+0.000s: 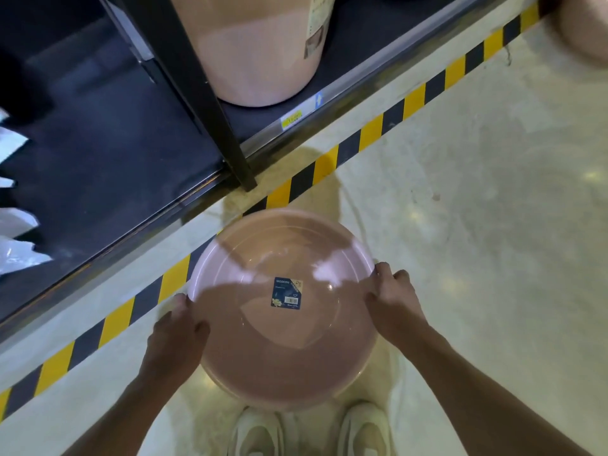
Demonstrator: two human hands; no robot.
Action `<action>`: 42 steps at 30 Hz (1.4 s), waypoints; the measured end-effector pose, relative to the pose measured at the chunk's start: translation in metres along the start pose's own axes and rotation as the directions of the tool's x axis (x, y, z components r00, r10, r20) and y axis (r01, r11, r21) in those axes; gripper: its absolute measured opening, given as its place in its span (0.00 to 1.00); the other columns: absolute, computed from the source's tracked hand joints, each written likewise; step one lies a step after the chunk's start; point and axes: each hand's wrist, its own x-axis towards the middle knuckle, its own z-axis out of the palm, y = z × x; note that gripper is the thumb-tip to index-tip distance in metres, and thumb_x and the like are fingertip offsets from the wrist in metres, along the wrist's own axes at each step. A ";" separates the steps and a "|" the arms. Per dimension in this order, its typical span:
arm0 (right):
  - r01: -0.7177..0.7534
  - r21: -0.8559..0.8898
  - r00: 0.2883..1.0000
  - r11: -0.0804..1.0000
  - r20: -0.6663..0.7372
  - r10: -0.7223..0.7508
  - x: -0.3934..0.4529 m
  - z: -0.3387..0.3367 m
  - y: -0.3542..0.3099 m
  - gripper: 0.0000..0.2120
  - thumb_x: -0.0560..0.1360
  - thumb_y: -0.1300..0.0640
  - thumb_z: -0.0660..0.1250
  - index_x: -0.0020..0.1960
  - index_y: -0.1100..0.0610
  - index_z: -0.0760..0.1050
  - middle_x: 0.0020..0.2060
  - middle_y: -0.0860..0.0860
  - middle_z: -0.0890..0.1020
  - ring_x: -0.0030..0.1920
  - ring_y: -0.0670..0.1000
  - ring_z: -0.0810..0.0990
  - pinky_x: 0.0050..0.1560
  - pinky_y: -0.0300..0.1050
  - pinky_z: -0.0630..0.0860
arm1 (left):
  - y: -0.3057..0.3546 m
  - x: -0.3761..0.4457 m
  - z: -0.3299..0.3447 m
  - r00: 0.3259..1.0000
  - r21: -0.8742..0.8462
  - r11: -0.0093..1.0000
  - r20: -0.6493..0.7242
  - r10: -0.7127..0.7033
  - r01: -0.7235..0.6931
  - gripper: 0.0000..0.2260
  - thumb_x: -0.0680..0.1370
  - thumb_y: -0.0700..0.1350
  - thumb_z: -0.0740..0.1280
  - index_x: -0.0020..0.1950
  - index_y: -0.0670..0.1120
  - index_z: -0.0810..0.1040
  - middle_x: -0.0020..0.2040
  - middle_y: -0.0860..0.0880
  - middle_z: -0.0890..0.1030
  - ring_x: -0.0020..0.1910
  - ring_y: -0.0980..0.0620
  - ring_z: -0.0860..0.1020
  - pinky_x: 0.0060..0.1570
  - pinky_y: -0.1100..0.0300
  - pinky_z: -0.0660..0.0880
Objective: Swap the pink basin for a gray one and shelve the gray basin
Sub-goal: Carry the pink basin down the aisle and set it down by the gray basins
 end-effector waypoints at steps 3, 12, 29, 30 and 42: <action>-0.020 0.038 1.000 0.999 0.014 0.019 0.002 0.003 -0.001 0.10 0.75 0.64 0.55 0.55 0.55 0.66 0.44 0.56 0.71 0.47 0.62 0.74 0.49 0.54 0.76 | -0.004 0.004 0.005 0.998 -0.025 0.998 0.019 -0.053 0.053 0.14 0.75 0.44 0.69 0.51 0.50 0.63 0.38 0.45 0.80 0.34 0.37 0.82 0.43 0.44 0.81; -0.105 0.061 0.978 0.993 0.189 0.092 -0.001 -0.024 -0.006 0.12 0.73 0.61 0.58 0.55 0.52 0.64 0.46 0.55 0.75 0.43 0.56 0.77 0.35 0.46 0.70 | -0.005 -0.001 -0.001 0.977 -0.347 0.919 0.167 -0.136 0.187 0.18 0.73 0.37 0.70 0.58 0.50 0.69 0.48 0.41 0.77 0.47 0.37 0.78 0.23 0.50 0.81; -0.031 0.304 0.980 0.952 -0.178 0.089 -0.133 -0.290 0.037 0.13 0.76 0.56 0.67 0.47 0.51 0.61 0.35 0.55 0.82 0.34 0.56 0.79 0.38 0.54 0.79 | 0.237 -0.133 -0.172 0.932 -0.363 0.881 0.079 0.353 -0.303 0.17 0.67 0.44 0.70 0.53 0.57 0.75 0.32 0.48 0.82 0.28 0.45 0.83 0.23 0.48 0.81; -0.031 0.306 0.973 0.952 -0.208 0.098 -0.141 -0.307 0.045 0.13 0.76 0.55 0.67 0.47 0.51 0.61 0.35 0.55 0.82 0.34 0.57 0.79 0.38 0.54 0.79 | 0.255 -0.143 -0.176 0.923 -0.348 0.876 0.067 0.379 -0.334 0.16 0.68 0.42 0.71 0.52 0.57 0.75 0.32 0.50 0.82 0.26 0.47 0.82 0.22 0.49 0.80; -0.076 0.444 0.874 0.893 -0.401 0.273 -0.178 -0.482 0.173 0.16 0.73 0.49 0.72 0.51 0.51 0.67 0.31 0.50 0.81 0.34 0.55 0.81 0.33 0.51 0.76 | 0.481 -0.244 -0.158 0.772 -0.177 0.765 0.042 0.634 -0.619 0.14 0.71 0.50 0.71 0.53 0.61 0.71 0.38 0.66 0.82 0.32 0.62 0.80 0.27 0.63 0.71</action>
